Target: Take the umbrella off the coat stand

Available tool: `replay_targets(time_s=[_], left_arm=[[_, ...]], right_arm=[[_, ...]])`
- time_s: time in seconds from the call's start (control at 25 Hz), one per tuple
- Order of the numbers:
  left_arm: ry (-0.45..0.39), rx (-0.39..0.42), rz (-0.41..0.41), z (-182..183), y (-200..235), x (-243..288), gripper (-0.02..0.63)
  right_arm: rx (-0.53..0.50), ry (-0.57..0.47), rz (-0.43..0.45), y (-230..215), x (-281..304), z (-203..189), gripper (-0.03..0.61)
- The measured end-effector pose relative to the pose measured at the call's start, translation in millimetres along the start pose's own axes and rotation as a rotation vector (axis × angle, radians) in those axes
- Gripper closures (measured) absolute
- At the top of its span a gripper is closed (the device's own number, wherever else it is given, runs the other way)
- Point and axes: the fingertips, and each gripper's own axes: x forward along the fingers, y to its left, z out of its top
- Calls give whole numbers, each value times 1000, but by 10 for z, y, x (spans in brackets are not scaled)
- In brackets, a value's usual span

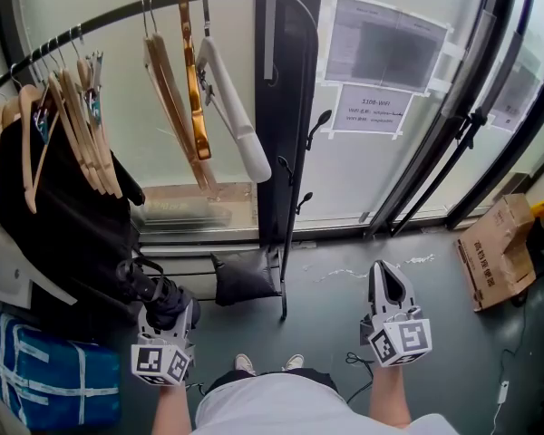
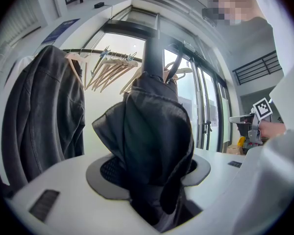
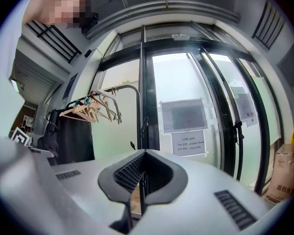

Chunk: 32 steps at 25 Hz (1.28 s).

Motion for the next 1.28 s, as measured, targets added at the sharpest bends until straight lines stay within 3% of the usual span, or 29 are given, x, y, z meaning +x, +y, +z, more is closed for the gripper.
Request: replay_targets(time_s=[0.88,1.28], left_arm=[[13,-14,-22,-26,100,149,354],[14,-19,-74,-20,55,285,354]], right_arm=[[-35,26,1,86,145,-44,561],[-55,28,9,239,237,-16,561]])
